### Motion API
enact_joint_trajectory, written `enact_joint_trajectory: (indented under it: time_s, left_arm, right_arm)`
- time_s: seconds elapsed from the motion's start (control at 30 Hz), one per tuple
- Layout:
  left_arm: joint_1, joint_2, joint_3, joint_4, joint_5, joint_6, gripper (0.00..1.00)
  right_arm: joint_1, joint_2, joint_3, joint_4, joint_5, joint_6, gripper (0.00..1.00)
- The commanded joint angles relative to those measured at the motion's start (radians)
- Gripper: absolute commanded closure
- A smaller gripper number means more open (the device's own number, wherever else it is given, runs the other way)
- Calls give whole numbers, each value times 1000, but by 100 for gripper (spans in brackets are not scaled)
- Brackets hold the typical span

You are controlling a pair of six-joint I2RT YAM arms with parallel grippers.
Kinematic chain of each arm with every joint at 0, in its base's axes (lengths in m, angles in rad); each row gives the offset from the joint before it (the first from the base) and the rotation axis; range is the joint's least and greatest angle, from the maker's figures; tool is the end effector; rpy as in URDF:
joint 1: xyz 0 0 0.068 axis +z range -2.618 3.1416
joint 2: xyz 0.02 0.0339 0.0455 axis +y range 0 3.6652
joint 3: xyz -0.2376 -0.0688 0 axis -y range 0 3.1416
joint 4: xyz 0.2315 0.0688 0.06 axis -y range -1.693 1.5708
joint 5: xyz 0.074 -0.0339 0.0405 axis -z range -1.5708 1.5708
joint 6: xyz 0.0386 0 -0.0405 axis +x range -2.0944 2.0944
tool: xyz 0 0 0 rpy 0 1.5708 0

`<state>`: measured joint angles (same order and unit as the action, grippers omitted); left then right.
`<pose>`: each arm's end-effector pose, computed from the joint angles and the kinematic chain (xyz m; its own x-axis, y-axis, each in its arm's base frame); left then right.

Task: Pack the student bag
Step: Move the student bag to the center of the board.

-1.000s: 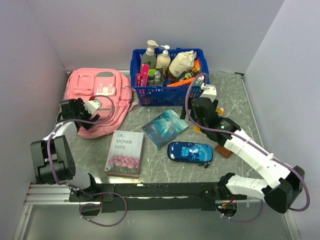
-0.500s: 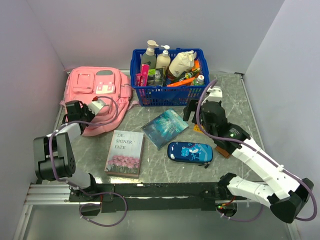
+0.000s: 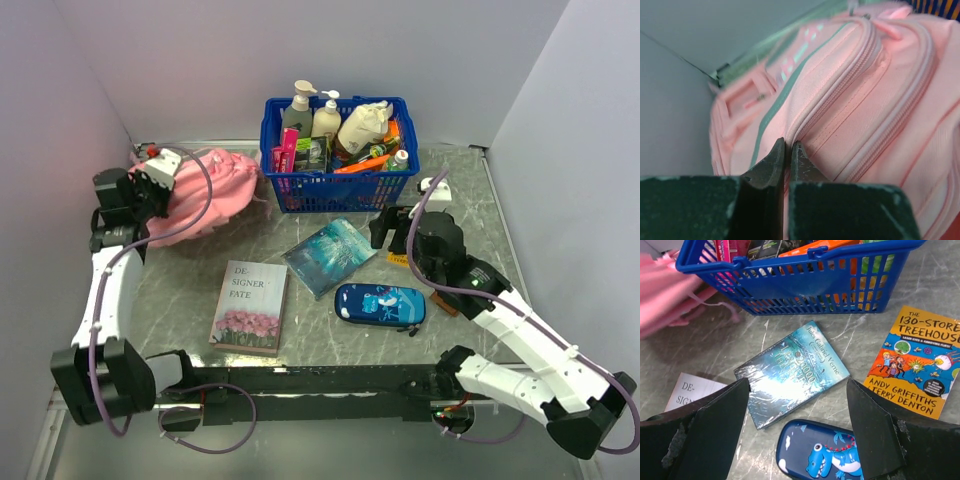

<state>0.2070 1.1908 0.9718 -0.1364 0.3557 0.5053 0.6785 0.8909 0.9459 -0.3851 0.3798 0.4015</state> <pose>0.2711 0.0432 0.3041 -0.2366 0.4140 -0.8790 0.2758 0.8961 0.3478 0.1665 0.1159 0.3353 -0.3534 0.1813 -0.9177 -0.1866 0.9477 0.2591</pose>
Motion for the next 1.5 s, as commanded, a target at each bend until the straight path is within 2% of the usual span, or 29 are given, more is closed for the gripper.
enact_joint_trajectory:
  time_s: [0.0, 0.17, 0.37, 0.5, 0.63, 0.67, 0.8, 0.87, 1.13, 1.27, 1.47]
  left_arm:
    - [2, -111, 140, 11, 68, -111, 99]
    - [2, -198, 189, -101, 132, -97, 99]
    - [-40, -295, 252, -400, 319, -22, 99]
    - [-136, -391, 144, -537, 353, 29, 99]
    - [-176, -445, 30, -655, 391, 91, 99]
    - [-179, -453, 10, -736, 431, 157, 99]
    - [-192, -502, -85, -889, 453, 321, 99]
    - [-192, -520, -103, -922, 442, 395, 99]
    - [-192, -586, -116, -1040, 442, 489, 99]
    - [-192, -612, -143, -1022, 427, 481, 99]
    - [-190, -583, -139, -1019, 439, 476, 99]
  right_arm:
    - [9, -32, -7, 26, -25, -15, 15]
    - [7, -52, -18, 31, -48, -23, 16]
    - [9, -61, -41, 64, -123, -61, 17]
    - [10, -72, -61, 95, -208, -98, 19]
    - [18, -72, -94, 135, -307, -125, 21]
    - [24, -67, -99, 144, -338, -136, 21]
    - [47, -12, -102, 192, -424, -170, 21]
    - [65, 12, -102, 218, -453, -196, 21]
    - [259, 186, -91, 327, -476, -331, 16]
    - [263, 273, -79, 432, -522, -357, 14]
    - [268, 417, 7, 489, -665, -388, 12]
